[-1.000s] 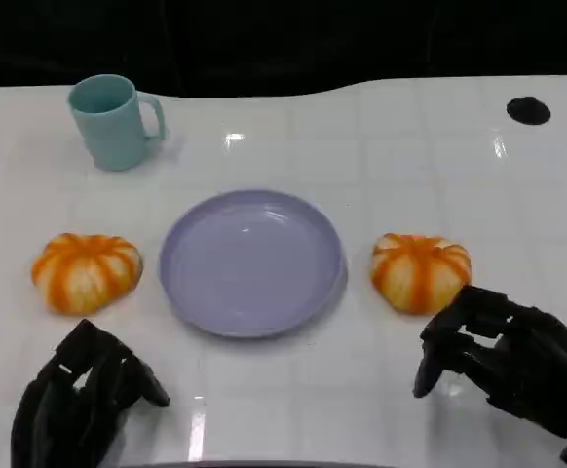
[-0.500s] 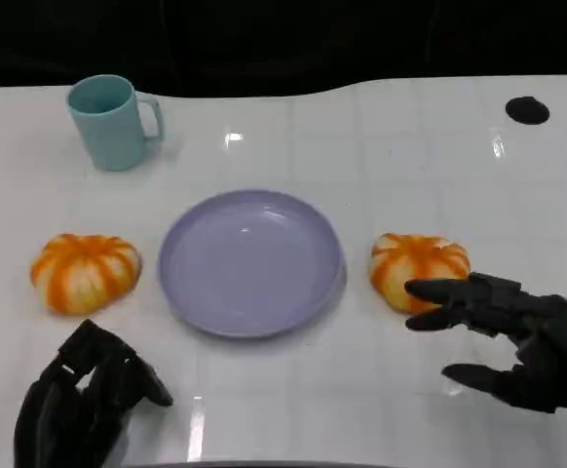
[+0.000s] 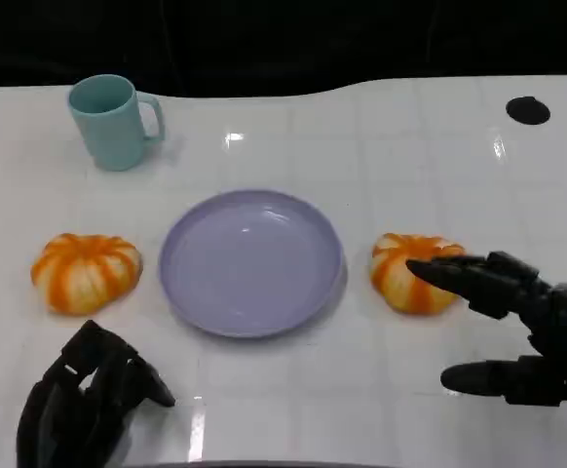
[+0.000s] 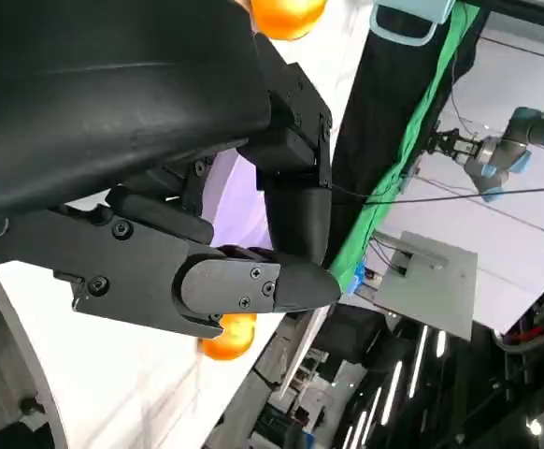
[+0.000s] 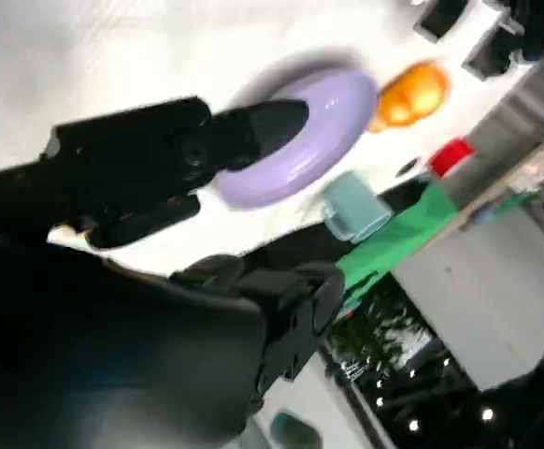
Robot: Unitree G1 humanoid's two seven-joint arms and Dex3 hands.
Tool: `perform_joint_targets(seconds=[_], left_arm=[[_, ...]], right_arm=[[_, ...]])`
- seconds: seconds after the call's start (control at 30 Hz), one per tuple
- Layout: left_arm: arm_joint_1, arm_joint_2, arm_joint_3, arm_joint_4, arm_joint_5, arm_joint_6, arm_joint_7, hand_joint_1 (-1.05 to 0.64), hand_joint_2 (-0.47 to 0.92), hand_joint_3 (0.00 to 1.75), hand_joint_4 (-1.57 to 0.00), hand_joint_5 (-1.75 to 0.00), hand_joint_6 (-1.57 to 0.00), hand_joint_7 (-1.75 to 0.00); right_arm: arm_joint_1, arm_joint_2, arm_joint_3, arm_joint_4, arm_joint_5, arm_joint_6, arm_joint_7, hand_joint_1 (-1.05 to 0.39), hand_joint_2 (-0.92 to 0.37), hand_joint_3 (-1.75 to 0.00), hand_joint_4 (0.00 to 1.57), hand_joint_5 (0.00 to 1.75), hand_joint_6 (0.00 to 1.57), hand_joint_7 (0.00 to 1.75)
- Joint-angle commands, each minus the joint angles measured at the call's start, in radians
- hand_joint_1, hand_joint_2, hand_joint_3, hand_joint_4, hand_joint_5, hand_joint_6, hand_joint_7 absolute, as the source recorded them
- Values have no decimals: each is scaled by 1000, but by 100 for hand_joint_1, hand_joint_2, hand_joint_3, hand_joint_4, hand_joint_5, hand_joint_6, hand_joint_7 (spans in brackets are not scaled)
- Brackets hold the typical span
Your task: Grasp the bread from the table and place it into the plate.
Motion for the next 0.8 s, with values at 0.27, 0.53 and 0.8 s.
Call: perform_joint_targets(seconds=[0.27, 0.53, 0.8], left_arm=[[7, 5, 2, -14, -1, 6, 11, -60, 92, 30, -63, -175, -51, -150], [16, 7, 1, -28, -5, 20, 14, -60, 92, 29, -63, -175, -49, -153], [14, 8, 6, -4, -2, -9, 0, -60, 92, 29, -63, -175, -50, -152]], right_arm=[[-25, -77, 87, -168, -433, 207, -281, -54, -82, 0, 0, 31, 19, 0], [-120, -92, 229, -115, -587, 375, -362, -48, -79, 0, 1, 32, 23, 2], [-210, -102, 357, 15, -675, 494, -487, -47, -77, 0, 8, 33, 30, 3]])
